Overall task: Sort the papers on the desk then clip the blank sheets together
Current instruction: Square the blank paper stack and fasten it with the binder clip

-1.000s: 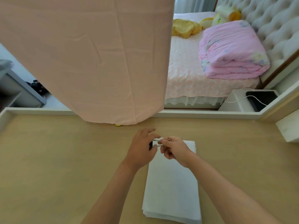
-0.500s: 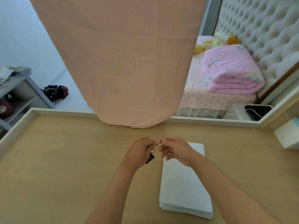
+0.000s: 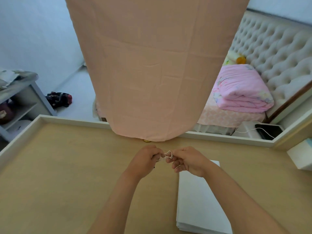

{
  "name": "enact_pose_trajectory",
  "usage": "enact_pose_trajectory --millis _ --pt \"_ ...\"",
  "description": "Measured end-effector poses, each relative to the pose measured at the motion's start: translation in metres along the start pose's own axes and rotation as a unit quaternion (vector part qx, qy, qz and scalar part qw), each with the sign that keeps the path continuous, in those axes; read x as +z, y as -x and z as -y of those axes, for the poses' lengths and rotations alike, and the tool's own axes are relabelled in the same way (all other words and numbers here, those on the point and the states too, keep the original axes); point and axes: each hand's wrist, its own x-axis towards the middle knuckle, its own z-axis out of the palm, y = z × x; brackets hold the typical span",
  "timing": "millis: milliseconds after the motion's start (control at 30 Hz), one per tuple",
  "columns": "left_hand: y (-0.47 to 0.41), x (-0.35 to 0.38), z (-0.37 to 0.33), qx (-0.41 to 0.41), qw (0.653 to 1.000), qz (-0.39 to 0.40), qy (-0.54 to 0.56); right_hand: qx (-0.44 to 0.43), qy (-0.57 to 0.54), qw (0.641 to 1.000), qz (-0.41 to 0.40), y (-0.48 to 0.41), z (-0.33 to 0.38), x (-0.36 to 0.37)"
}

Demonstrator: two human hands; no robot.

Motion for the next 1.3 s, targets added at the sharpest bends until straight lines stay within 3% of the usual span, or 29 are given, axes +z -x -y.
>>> enact_pose_trajectory --millis 133,267,367,433,533,667,767,833,867,967,1067,1167,1300 --pt "0.000 -0.006 -0.003 0.023 1.000 -0.006 -0.011 0.008 0.027 0.998 -0.047 -0.002 -0.001 0.011" --pt "0.004 -0.004 -0.008 -0.020 0.993 -0.048 0.105 -0.011 0.001 0.999 -0.037 -0.001 -0.005 0.016" --pt "0.004 -0.005 -0.012 -0.026 0.968 -0.060 0.242 -0.004 -0.034 0.997 -0.071 -0.003 -0.007 0.014" --pt "0.003 -0.004 -0.017 -0.005 0.968 -0.054 0.243 -0.009 -0.028 0.995 -0.097 -0.003 -0.008 0.015" --pt "-0.001 0.002 -0.020 0.015 0.976 -0.154 0.153 -0.030 -0.019 0.993 -0.117 -0.002 -0.007 0.018" --pt "-0.011 -0.002 -0.021 -0.016 0.956 -0.253 0.150 -0.049 -0.065 0.987 -0.140 -0.002 -0.005 0.010" --pt "-0.019 0.000 -0.022 -0.139 0.897 -0.294 0.300 -0.066 -0.113 0.982 -0.138 -0.002 -0.007 0.001" --pt "-0.024 0.003 -0.013 -0.194 0.869 -0.278 0.361 -0.072 -0.127 0.979 -0.140 -0.001 -0.009 -0.005" --pt "-0.023 0.004 -0.006 -0.183 0.888 -0.265 0.330 -0.070 -0.127 0.979 -0.141 -0.001 -0.010 -0.009" --pt "-0.021 0.006 0.005 -0.042 0.968 -0.230 0.097 -0.057 -0.139 0.980 -0.134 -0.003 -0.017 -0.015" --pt "-0.025 0.011 -0.002 0.030 0.981 -0.182 -0.056 -0.050 -0.175 0.976 -0.117 -0.006 -0.019 -0.018" --pt "-0.028 0.011 -0.010 -0.037 0.989 -0.116 0.087 -0.031 -0.231 0.969 -0.076 -0.009 -0.018 -0.023" --pt "-0.028 0.018 -0.041 -0.053 0.954 -0.071 0.286 0.028 -0.306 0.951 0.015 -0.014 -0.022 -0.015"
